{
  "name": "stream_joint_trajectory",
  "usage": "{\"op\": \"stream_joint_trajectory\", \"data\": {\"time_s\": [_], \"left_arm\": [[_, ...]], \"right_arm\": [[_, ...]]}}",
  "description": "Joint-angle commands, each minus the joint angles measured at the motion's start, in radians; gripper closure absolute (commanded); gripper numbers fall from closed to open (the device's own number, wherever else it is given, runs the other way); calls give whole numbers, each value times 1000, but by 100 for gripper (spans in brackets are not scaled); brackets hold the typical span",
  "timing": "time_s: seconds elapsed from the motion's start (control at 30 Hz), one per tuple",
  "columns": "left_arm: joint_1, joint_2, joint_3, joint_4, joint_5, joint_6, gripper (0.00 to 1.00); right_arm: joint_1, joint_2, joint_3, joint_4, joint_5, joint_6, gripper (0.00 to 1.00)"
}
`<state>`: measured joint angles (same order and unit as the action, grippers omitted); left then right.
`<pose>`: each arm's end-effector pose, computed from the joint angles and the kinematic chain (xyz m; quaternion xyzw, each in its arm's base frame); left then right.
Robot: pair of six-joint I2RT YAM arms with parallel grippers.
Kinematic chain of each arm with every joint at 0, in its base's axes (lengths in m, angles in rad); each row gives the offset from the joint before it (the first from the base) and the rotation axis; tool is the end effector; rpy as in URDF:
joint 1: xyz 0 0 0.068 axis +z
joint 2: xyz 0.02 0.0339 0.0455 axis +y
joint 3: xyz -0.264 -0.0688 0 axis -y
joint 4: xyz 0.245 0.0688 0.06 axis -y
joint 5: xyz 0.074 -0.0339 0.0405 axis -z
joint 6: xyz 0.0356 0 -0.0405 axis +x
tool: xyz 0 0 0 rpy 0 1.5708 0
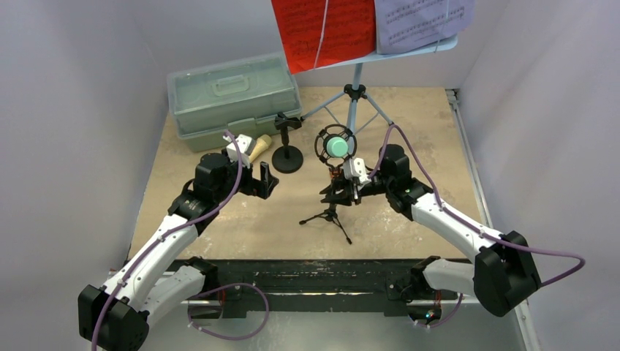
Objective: Pack up the instrument practice props
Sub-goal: Place the microphone stand at the center of the board.
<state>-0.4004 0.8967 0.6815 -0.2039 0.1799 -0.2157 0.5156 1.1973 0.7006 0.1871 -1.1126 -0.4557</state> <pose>0.1881 -0.0865 0.2817 0.1257 0.8273 -0.2362 0.4940 0.2045 0.1526 0.2680 -0.5955 0.4612 0.4413 0.4877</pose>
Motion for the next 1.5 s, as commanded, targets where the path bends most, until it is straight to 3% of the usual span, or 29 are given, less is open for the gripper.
{"op": "stream_joint_trajectory", "data": {"time_s": [0.0,0.3,0.5,0.73,0.87,1.47], "left_arm": [[6,-14,-2,30,18,17,1],[6,-18,-2,32,32,17,1],[6,-27,-3,39,58,12,1],[6,-45,-7,61,97,-2,1],[6,-54,-8,71,109,-9,0],[7,-75,-8,87,122,-54,0]], "right_arm": [[-4,-15,0,6,8,-26,68],[-33,-36,16,-107,39,-99,23],[-85,-56,46,-246,63,-164,6],[-105,-42,161,-668,78,-493,3],[-106,-75,167,-818,118,-579,2],[-293,-297,120,-971,159,-567,1]]}}
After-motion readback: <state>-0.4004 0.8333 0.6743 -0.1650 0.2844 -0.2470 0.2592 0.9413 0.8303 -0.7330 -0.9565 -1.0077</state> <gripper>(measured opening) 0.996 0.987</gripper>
